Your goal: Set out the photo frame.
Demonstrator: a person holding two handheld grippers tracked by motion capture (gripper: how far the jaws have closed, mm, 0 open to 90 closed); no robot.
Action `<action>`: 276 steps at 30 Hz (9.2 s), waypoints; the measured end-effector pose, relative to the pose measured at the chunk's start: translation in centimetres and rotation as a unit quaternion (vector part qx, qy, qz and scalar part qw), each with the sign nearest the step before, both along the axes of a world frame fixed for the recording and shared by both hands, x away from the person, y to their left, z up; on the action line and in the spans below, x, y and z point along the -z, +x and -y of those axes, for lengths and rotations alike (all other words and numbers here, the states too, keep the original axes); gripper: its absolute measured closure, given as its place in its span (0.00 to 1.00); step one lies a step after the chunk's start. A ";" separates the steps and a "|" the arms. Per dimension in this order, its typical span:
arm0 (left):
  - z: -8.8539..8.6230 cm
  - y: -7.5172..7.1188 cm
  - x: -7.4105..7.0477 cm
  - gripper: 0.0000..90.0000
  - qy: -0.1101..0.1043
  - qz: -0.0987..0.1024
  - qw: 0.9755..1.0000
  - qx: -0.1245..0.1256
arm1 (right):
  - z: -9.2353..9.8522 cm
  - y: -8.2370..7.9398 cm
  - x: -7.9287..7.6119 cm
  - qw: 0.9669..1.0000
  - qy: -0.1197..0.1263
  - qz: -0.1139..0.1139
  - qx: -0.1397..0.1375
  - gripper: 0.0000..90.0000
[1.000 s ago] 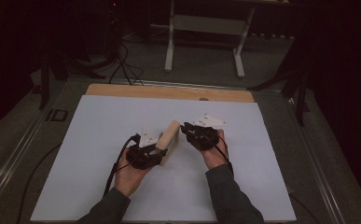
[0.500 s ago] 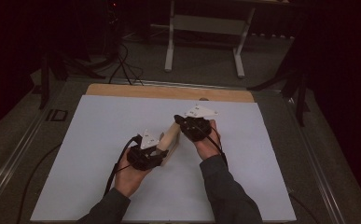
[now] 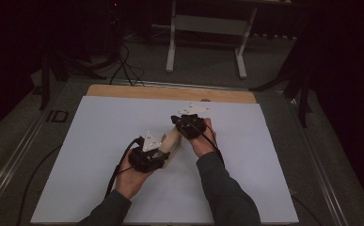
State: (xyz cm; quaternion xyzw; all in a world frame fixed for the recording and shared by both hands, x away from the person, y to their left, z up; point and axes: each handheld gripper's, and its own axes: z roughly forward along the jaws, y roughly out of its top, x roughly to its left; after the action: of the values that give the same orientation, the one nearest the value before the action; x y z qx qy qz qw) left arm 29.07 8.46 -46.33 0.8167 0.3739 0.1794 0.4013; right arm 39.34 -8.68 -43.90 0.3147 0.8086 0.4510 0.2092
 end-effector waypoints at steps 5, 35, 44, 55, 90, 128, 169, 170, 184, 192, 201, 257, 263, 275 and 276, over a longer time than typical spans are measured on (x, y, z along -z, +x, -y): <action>-0.1 0.1 0.0 0.68 -0.002 0.000 1.000 0.001 | -0.2 0.2 0.4 1.000 -0.008 -0.008 0.000 1.00; -0.7 0.3 0.0 0.65 0.014 0.008 1.000 -0.025 | 0.8 -0.3 0.4 1.000 -0.021 -0.009 0.007 1.00; -1.0 0.6 0.1 0.64 0.009 0.006 0.999 -0.033 | 1.3 -0.6 0.4 1.000 -0.016 -0.011 0.011 1.00; -1.6 1.1 0.3 0.64 0.008 0.007 0.999 -0.047 | 1.7 -0.9 0.6 1.000 -0.014 -0.010 0.015 1.00; -2.0 1.4 0.6 0.64 0.008 0.010 0.997 -0.070 | 2.9 -1.6 0.2 1.000 -0.020 -0.015 0.004 0.88; -2.1 1.5 0.6 0.65 -0.001 0.000 0.998 -0.069 | 5.5 -3.5 2.4 0.997 -0.019 -0.049 -0.064 0.38; -2.5 3.2 0.5 0.65 -0.015 -0.016 0.998 -0.057 | 4.4 -1.9 3.4 0.995 0.002 -0.062 -0.083 0.40; -2.6 3.3 0.5 0.65 -0.015 -0.016 0.998 -0.057 | 4.4 -1.9 3.4 0.995 0.002 -0.063 -0.082 0.41; -2.7 4.0 0.2 0.68 -0.012 -0.009 0.997 -0.070 | 4.2 -1.7 3.3 0.996 -0.002 -0.062 -0.070 0.40; -2.8 4.4 0.2 0.73 -0.018 -0.007 0.997 -0.069 | 4.1 -1.4 3.1 0.995 0.013 -0.066 -0.070 0.43; -3.1 4.7 0.4 0.69 -0.027 -0.016 0.997 -0.065 | 4.3 -1.5 3.1 0.995 0.007 -0.061 -0.073 0.44; -3.6 6.7 1.3 0.58 -0.058 -0.018 0.998 -0.028 | 5.3 -1.1 3.3 0.997 0.010 -0.056 -0.048 0.59; -3.3 7.0 1.3 0.58 -0.060 -0.022 0.998 -0.029 | 5.5 -1.0 3.3 0.997 0.010 -0.057 -0.042 0.58; -3.3 7.8 1.5 0.58 -0.064 -0.032 0.997 -0.035 | 5.5 -0.5 3.6 0.997 0.015 -0.072 -0.023 0.59; -3.3 7.8 1.5 0.58 -0.064 -0.033 0.997 -0.036 | 5.5 -0.5 3.7 0.997 0.015 -0.074 -0.021 0.59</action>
State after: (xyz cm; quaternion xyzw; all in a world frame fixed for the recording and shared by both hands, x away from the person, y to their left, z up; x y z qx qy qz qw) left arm 36.91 11.72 -47.88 0.7811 0.4265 0.1422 0.4334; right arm 38.87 -14.21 -47.57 0.3337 0.8211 0.4430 0.1345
